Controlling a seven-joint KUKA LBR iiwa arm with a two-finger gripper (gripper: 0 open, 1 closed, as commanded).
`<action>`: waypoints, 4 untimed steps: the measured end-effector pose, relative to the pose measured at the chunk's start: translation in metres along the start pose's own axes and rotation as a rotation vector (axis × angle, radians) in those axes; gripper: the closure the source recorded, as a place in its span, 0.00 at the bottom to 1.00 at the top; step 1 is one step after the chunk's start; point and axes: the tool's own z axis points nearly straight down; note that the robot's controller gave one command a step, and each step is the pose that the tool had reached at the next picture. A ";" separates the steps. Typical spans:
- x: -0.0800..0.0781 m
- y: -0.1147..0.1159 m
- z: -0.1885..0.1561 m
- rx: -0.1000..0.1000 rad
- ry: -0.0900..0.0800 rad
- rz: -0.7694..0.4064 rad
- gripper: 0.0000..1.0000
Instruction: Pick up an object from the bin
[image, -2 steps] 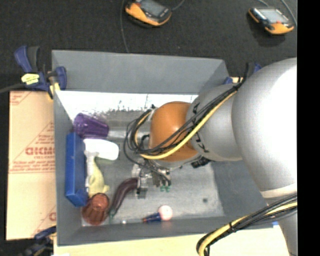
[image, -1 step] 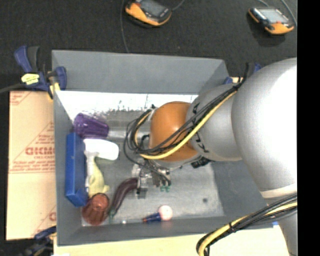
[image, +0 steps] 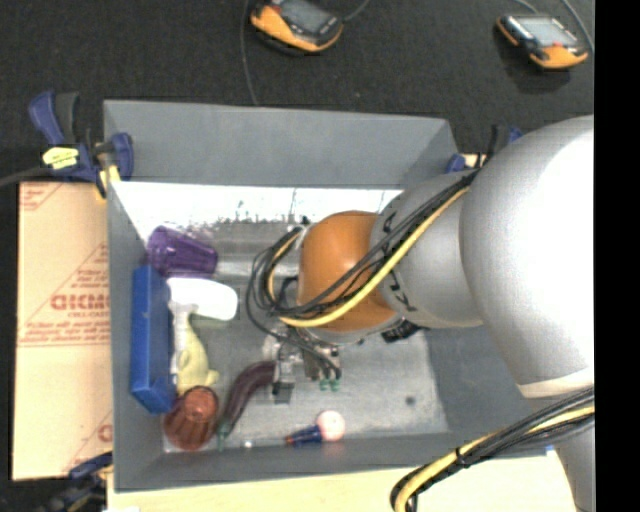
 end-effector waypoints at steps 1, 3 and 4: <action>-0.002 0.000 0.001 0.000 0.001 -0.002 1.00; 0.005 0.014 0.002 0.002 -0.004 0.001 1.00; 0.005 0.014 0.001 0.002 -0.003 0.002 1.00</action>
Offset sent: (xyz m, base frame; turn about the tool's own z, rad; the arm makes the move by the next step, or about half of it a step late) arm 0.0039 0.0105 -0.0019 0.0525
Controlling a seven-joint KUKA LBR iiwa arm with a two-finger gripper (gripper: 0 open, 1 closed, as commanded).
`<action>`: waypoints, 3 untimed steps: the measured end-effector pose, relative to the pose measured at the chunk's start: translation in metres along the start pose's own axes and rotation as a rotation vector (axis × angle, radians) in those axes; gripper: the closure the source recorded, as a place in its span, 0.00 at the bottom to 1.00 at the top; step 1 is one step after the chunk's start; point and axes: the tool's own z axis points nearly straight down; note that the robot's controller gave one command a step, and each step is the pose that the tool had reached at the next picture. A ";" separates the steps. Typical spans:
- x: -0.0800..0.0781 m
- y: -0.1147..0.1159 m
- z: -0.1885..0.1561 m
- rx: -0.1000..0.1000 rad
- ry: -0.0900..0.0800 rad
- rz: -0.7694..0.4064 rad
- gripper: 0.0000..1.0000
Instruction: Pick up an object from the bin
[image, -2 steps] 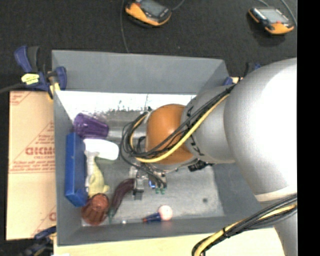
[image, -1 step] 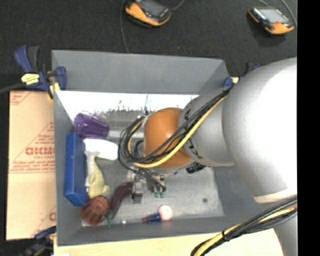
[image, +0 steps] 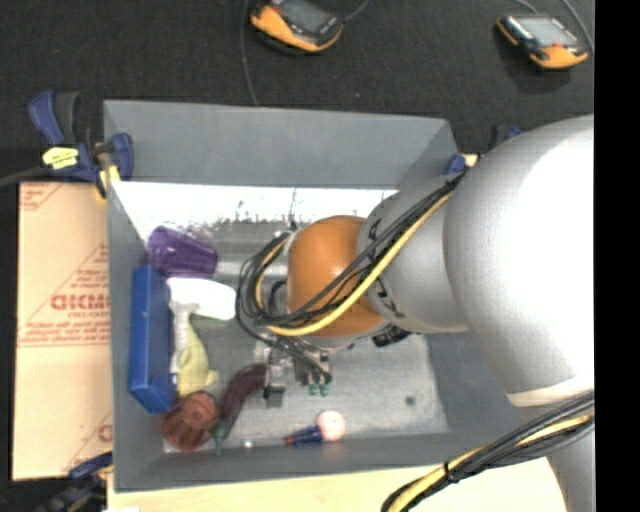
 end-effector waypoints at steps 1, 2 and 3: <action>0.008 0.008 -0.004 0.001 0.003 -0.004 1.00; 0.008 0.008 -0.004 0.001 0.003 -0.004 1.00; 0.019 0.021 -0.001 0.003 0.003 -0.016 1.00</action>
Offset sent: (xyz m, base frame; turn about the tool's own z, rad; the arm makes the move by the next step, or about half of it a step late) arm 0.0000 0.0000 0.0000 0.0000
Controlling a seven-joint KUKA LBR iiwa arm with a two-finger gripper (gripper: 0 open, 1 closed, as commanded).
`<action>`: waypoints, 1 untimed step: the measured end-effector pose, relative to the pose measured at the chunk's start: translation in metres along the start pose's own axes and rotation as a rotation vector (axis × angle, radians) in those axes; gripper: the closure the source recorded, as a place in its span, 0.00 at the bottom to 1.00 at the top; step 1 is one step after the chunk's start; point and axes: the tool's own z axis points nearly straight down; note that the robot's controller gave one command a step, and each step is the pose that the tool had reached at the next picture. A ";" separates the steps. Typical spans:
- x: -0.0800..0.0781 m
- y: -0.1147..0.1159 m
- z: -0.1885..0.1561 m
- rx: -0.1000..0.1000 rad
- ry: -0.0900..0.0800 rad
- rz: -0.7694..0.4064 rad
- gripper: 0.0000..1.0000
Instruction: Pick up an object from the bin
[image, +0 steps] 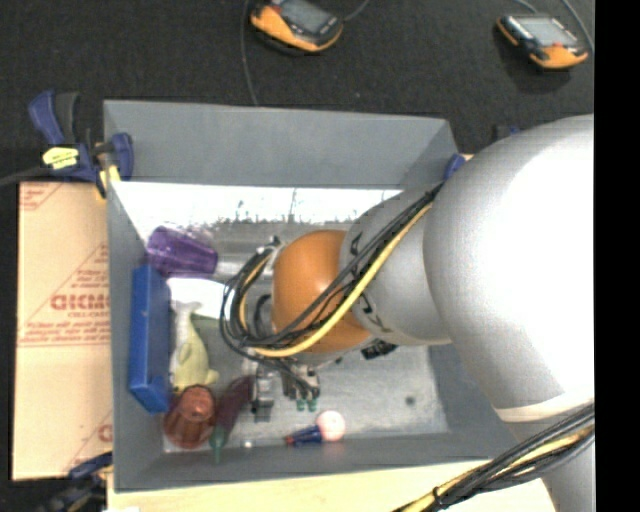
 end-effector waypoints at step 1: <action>0.003 0.005 0.001 0.001 0.001 -0.149 1.00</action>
Offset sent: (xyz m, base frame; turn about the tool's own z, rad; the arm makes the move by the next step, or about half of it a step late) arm -0.0090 -0.0052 -0.0014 0.0185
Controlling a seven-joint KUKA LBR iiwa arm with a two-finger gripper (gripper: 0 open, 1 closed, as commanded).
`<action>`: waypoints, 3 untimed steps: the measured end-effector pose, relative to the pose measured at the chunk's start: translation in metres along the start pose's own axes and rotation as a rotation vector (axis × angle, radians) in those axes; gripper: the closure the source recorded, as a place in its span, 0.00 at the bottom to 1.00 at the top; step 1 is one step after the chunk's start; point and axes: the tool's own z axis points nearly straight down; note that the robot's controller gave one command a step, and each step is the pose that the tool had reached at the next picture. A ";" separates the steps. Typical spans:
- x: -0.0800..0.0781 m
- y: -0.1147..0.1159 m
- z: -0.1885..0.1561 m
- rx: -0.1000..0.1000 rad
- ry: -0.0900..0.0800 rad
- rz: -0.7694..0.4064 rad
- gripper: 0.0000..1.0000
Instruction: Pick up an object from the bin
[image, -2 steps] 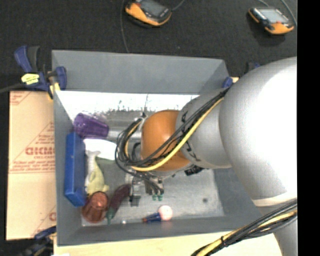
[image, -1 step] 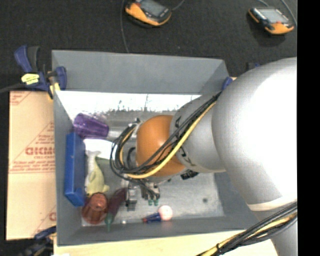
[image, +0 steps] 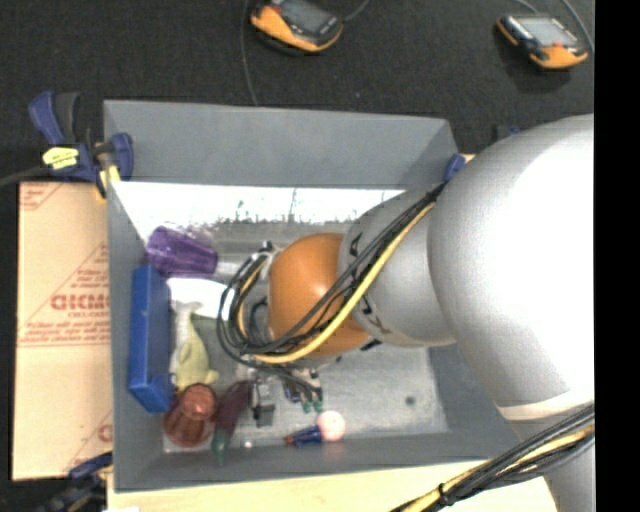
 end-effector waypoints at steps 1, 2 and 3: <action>0.007 -0.010 0.001 0.000 0.005 0.168 1.00; 0.007 -0.010 0.001 0.000 0.005 0.169 1.00; 0.007 -0.010 0.001 0.000 0.006 0.171 1.00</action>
Offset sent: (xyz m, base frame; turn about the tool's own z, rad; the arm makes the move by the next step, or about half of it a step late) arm 0.0000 0.0000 0.0000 0.0000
